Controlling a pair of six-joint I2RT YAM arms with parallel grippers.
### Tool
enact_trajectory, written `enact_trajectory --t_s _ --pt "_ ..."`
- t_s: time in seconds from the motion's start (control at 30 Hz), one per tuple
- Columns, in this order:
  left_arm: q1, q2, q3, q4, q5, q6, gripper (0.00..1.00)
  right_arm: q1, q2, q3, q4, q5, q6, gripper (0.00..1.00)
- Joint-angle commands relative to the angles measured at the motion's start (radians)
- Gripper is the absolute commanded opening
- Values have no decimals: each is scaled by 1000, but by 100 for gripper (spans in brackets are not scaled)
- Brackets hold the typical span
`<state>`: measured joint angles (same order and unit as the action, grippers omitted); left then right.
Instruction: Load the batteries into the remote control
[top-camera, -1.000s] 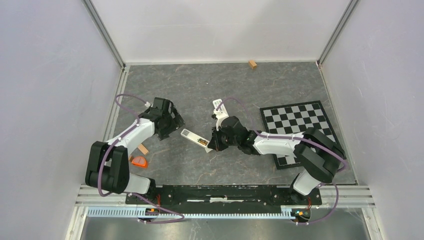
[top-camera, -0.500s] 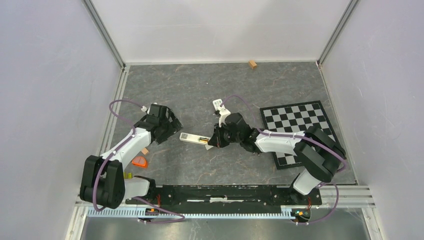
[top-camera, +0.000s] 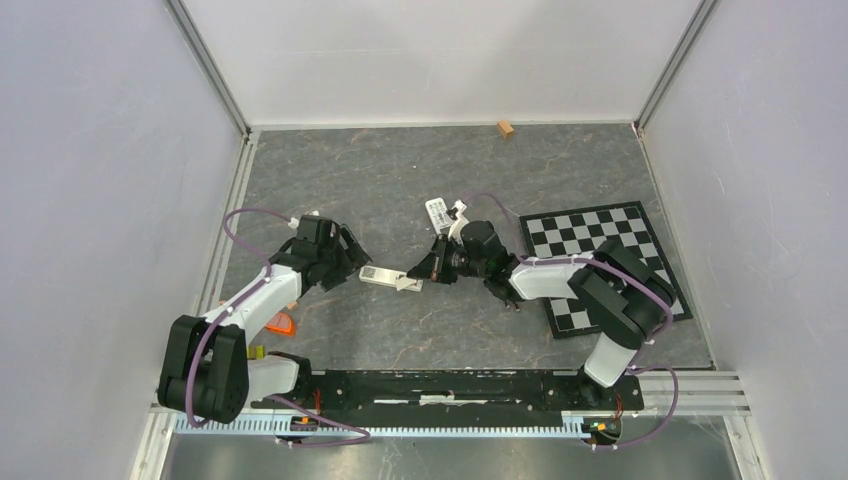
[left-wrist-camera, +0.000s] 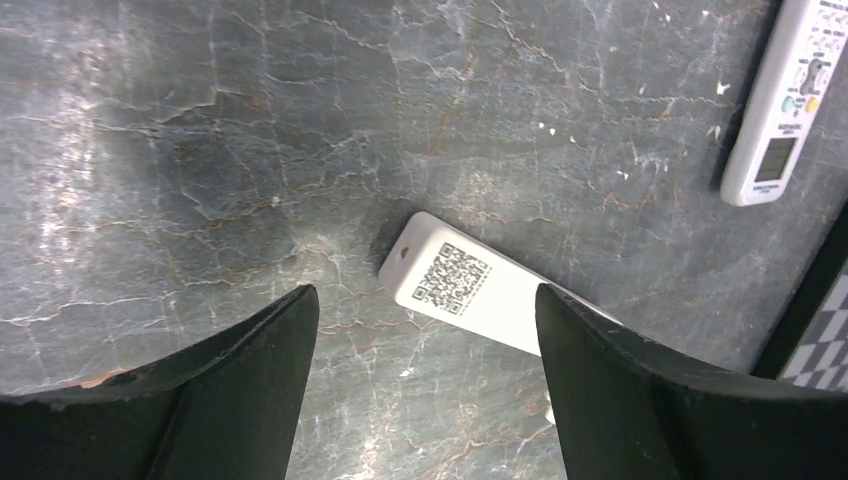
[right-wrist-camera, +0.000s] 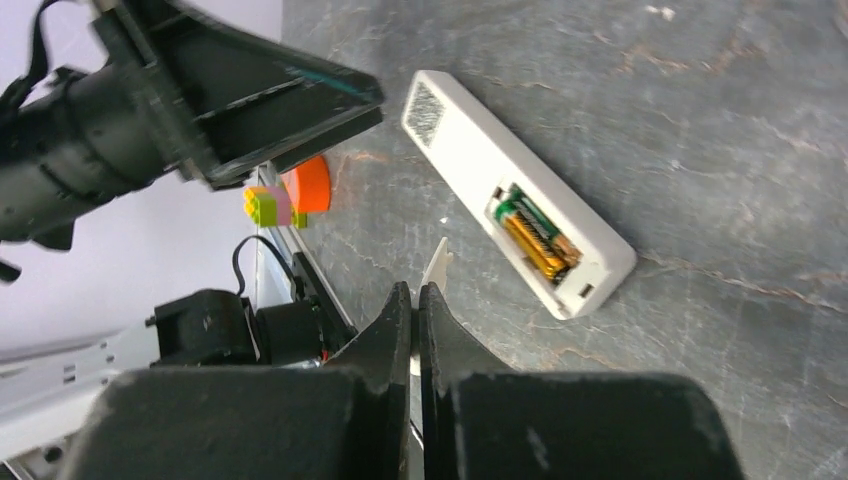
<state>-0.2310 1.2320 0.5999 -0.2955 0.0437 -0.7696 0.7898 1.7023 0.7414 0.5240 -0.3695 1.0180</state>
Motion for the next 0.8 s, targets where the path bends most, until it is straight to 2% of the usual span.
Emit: enact_trajectory --t_s 0.0,0.2,0.43,0.77 --pt "4 -5 -8 64 55 -11 84 -3 46 -31 114 52 156 0" --pt "4 3 -19 68 58 -11 83 -4 63 -60 162 115 215 0" --pt "4 6 -13 64 36 -14 83 -6 85 -99 295 121 292 0" --pt "4 16 -11 71 38 -23 83 -4 86 -124 276 237 314 0"
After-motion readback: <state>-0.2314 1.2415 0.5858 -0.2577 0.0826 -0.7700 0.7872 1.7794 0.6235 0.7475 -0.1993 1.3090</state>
